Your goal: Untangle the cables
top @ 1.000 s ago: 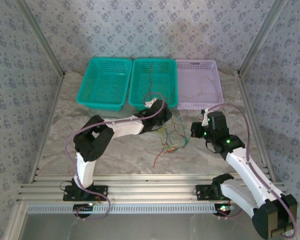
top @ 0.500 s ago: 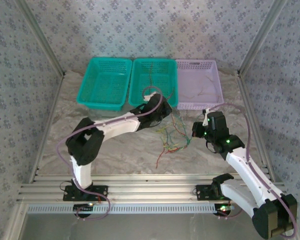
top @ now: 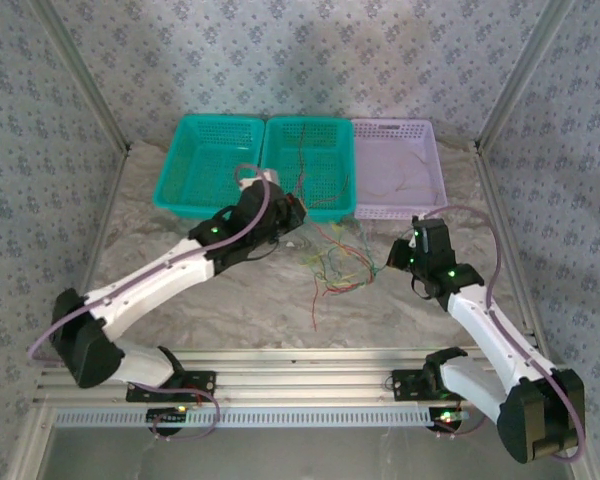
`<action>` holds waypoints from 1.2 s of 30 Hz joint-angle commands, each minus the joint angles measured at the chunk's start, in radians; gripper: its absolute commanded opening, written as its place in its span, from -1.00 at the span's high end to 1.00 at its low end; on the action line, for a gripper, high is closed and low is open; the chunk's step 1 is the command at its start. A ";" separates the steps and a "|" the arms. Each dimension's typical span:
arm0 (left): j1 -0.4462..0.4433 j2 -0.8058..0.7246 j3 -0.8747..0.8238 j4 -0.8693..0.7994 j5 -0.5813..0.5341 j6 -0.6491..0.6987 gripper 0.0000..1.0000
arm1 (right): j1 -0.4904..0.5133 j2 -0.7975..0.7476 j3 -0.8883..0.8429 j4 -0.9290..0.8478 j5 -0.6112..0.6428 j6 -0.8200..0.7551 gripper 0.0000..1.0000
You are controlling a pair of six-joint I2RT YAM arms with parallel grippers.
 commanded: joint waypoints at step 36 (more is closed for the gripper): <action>0.316 -0.573 -0.029 -0.681 -0.077 0.321 1.00 | -0.157 0.012 -0.054 0.002 0.060 0.027 1.00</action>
